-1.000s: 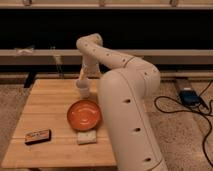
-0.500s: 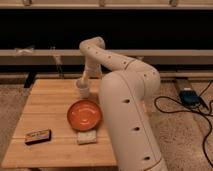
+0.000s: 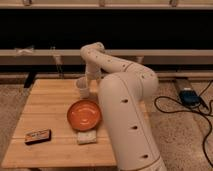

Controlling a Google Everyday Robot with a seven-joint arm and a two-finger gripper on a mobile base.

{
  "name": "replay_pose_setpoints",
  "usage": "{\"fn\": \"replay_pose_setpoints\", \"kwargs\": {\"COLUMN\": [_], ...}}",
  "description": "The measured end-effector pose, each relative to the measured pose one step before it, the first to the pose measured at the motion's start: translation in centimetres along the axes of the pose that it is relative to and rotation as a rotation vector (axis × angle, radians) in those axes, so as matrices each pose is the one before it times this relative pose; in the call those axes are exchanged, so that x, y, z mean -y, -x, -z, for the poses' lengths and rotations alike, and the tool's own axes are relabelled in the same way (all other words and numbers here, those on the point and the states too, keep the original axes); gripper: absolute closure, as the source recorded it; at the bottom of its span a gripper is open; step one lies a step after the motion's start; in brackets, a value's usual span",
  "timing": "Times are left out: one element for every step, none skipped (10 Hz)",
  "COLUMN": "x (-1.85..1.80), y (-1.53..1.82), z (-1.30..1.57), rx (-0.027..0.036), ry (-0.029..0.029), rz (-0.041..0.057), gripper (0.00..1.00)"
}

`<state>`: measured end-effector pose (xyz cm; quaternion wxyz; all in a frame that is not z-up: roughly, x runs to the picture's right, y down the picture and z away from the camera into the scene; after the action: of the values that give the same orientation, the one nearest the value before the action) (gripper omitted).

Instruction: Place the ceramic cup in the ceramic bowl

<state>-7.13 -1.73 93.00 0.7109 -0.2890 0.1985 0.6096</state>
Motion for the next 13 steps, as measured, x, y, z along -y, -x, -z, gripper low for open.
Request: {"fn": "replay_pose_setpoints", "kwargs": {"x": [0.048,-0.043,-0.224,-0.272,-0.329,-0.495,-0.58,-0.69,-0.634,-0.826,-0.946,-0.848,-0.931], "y": [-0.174,-0.151,-0.394,-0.225,-0.341,-0.41,-0.441,-0.497,-0.739,-1.065,-1.324,-1.155,-1.759], "z": [-0.063,0.139,0.34,0.446,0.577,1.164,1.324,1.755,1.531,1.167,0.862,0.433,0.722], "rx": [-0.00312,0.00189,0.00521,0.00748,0.01139,0.01825,0.01744,0.02091,0.01634,0.01175,0.00611,0.00017,-0.00306], "ry": [0.00133,0.00448,0.00769,0.0056,0.00459,0.00522,0.00418,0.00476,0.00113,0.00324,0.00288,0.00328,0.0081], "rz": [-0.00034,0.00045,0.00393,0.00465,0.0082,0.01137,0.01259,0.01435,0.01151,0.01065,0.01022,0.00912,0.00529], "gripper": [0.73,0.83,0.95,0.99,1.0,1.0,1.0,1.0,1.0,1.0,1.0,1.0,1.0]}}
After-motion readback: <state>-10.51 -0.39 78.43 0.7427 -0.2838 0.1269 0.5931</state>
